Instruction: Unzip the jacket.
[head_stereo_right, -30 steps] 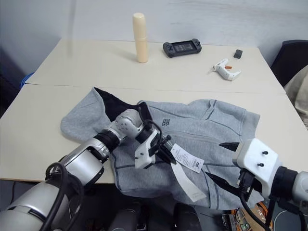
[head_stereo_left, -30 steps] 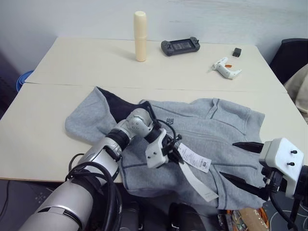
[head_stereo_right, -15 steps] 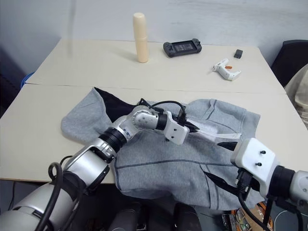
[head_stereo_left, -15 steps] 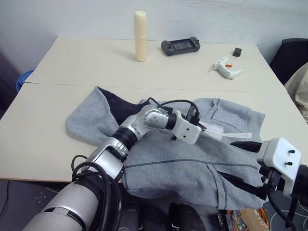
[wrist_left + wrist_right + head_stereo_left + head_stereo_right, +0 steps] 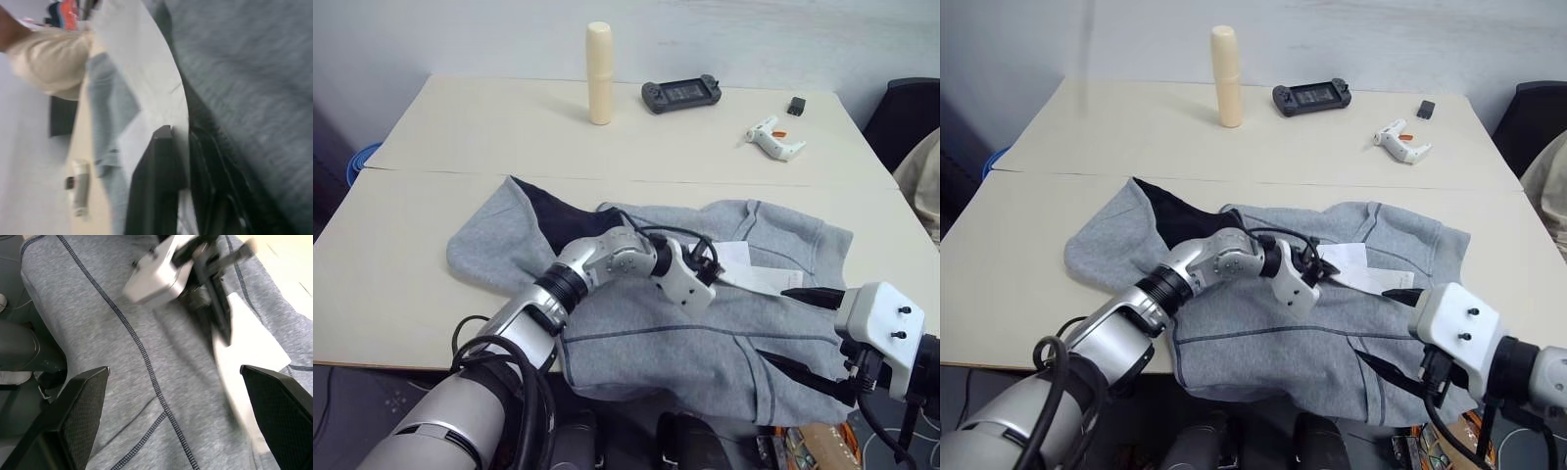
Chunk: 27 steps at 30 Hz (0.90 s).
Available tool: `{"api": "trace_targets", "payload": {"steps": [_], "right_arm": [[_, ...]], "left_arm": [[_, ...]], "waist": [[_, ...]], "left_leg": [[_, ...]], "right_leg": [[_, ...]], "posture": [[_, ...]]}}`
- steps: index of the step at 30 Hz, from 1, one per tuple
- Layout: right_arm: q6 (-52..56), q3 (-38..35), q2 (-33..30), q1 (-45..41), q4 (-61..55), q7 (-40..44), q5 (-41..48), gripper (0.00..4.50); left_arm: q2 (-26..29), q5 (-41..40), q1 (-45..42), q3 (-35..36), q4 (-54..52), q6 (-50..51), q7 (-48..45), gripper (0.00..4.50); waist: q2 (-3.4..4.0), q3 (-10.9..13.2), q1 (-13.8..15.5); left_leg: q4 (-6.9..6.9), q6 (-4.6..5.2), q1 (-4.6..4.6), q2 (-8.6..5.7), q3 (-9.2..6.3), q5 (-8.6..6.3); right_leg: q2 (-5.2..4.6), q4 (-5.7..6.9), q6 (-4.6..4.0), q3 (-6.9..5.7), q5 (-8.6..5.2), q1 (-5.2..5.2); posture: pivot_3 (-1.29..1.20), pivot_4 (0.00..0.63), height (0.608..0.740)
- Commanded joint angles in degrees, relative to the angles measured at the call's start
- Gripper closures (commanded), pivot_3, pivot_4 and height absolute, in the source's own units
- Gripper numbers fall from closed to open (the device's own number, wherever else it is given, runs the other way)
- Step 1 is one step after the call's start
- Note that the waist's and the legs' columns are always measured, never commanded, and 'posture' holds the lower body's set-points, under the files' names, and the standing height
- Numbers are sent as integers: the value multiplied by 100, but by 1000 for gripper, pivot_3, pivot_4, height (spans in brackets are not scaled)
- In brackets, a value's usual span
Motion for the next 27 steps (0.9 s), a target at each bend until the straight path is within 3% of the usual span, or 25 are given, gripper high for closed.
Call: {"api": "trace_targets", "payload": {"steps": [1,6,10,16,20,23,27], "right_arm": [[-121,6,-76,-36,37,-29,-167,0],[-384,508,-51,-77,252,-240,-760,0],[-686,1163,-85,-239,495,-589,-1474,0],[-1177,2338,12,-541,725,-1098,-2462,0],[-1796,3707,148,-1057,1126,-1639,-3600,0],[-1918,4384,791,-1776,1579,-2107,-3954,0],[-2129,4787,1394,-2391,2150,-2439,-4367,0]], "left_arm": [[-18,-565,28,198,-255,-19,-462,2753],[157,-1755,393,520,-973,802,-1878,1307],[500,-2996,818,904,-2220,2627,-3316,175],[1412,-4467,1062,1479,-3649,4777,-4793,175],[2234,-5876,942,2143,-4238,7039,-5586,175],[2670,-6459,691,2634,-4101,8127,-5690,175],[2725,-6588,615,2970,-4031,8512,-5290,175]], "waist": [[0,0,-3],[3,0,-25],[13,6,-37],[26,8,-46],[30,7,-60],[33,8,-56],[37,10,-31]], "left_leg": [[0,0,0,0,0,0],[0,-6,1,0,-2,1],[1,-14,3,0,-2,6],[2,-24,4,1,-2,12],[3,-30,5,2,-1,16],[5,-33,5,1,0,21],[3,-35,5,-3,-1,23]], "right_leg": [[-1,0,0,1,0,0],[-4,1,-1,0,-1,0],[-2,5,-2,-2,-1,1],[12,11,-4,-3,-2,2],[24,26,-7,-2,-4,2],[30,27,-8,-2,-6,1],[38,33,-9,-3,-8,0]], "posture": [[0,150,740],[0,150,740],[0,150,740],[0,150,740],[0,150,740],[0,150,740],[0,150,740]]}}
